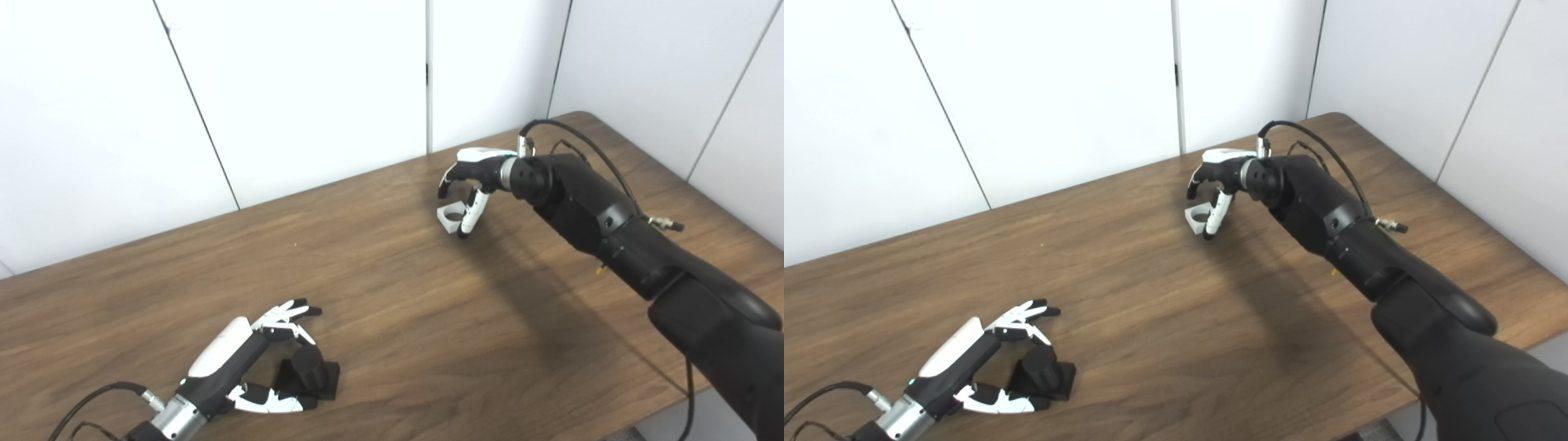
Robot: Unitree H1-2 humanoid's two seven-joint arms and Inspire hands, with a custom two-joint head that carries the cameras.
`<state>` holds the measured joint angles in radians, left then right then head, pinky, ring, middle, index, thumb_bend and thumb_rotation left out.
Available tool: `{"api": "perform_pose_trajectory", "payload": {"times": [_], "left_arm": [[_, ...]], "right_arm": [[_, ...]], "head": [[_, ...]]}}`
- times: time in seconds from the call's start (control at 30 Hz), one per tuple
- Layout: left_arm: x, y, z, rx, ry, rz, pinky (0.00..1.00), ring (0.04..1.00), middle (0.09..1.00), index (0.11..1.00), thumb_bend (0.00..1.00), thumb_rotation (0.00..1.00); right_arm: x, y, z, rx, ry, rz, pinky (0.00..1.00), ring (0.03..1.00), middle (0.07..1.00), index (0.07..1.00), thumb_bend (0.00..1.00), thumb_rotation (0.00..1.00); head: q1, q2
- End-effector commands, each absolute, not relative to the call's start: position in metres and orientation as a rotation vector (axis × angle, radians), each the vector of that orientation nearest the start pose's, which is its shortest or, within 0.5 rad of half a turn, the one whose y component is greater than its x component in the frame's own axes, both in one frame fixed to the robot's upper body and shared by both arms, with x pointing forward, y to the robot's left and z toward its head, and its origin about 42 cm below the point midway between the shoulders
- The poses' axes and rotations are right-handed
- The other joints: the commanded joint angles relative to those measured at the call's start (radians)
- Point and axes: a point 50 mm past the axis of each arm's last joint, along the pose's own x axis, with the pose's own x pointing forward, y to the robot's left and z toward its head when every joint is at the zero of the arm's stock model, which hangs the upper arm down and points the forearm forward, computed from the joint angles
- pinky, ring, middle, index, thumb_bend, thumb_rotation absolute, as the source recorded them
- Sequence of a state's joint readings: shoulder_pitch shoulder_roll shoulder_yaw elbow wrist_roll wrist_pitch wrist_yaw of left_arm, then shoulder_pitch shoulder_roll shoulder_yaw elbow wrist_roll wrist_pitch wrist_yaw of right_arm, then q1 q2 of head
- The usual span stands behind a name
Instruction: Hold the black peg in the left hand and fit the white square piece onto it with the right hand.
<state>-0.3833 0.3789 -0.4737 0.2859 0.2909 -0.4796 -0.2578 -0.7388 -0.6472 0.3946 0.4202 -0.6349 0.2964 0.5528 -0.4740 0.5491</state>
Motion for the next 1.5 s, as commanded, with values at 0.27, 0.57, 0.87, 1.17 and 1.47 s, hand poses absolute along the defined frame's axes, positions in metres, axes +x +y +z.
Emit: {"api": "perform_pose_trajectory", "payload": {"times": [0.27,0.57,0.87,1.17,1.47], "left_arm": [[0.368,0.203,0.137,0.827,-0.423,-0.861,0.97,0.970,0.896,0.490,0.52,0.06],[0.369,0.203,0.138,0.830,-0.424,-0.858,0.95,0.967,0.895,0.490,0.52,0.06],[0.368,0.204,0.139,0.829,-0.428,-0.857,0.94,0.964,0.893,0.490,0.52,0.06],[0.367,0.203,0.139,0.829,-0.427,-0.859,0.95,0.966,0.895,0.490,0.52,0.06],[0.367,0.203,0.139,0.831,-0.430,-0.855,0.94,0.964,0.895,0.490,0.52,0.06]], "right_arm": [[0.479,-0.364,0.264,-1.392,0.370,0.291,0.83,0.912,0.902,0.727,0.77,0.15],[0.480,-0.366,0.256,-1.422,0.430,0.306,0.83,0.911,0.884,0.628,0.76,0.16],[0.478,-0.367,0.252,-1.430,0.447,0.293,0.87,0.916,0.854,0.486,0.52,0.14],[0.475,-0.367,0.248,-1.470,0.409,0.295,0.90,0.926,0.826,0.482,0.52,0.14],[0.473,-0.366,0.249,-1.473,0.375,0.291,0.88,0.915,0.822,0.482,0.52,0.14]], "head": [[-0.003,0.005],[0.000,0.007],[-0.004,0.012],[-0.003,0.015],[0.029,0.026]]}}
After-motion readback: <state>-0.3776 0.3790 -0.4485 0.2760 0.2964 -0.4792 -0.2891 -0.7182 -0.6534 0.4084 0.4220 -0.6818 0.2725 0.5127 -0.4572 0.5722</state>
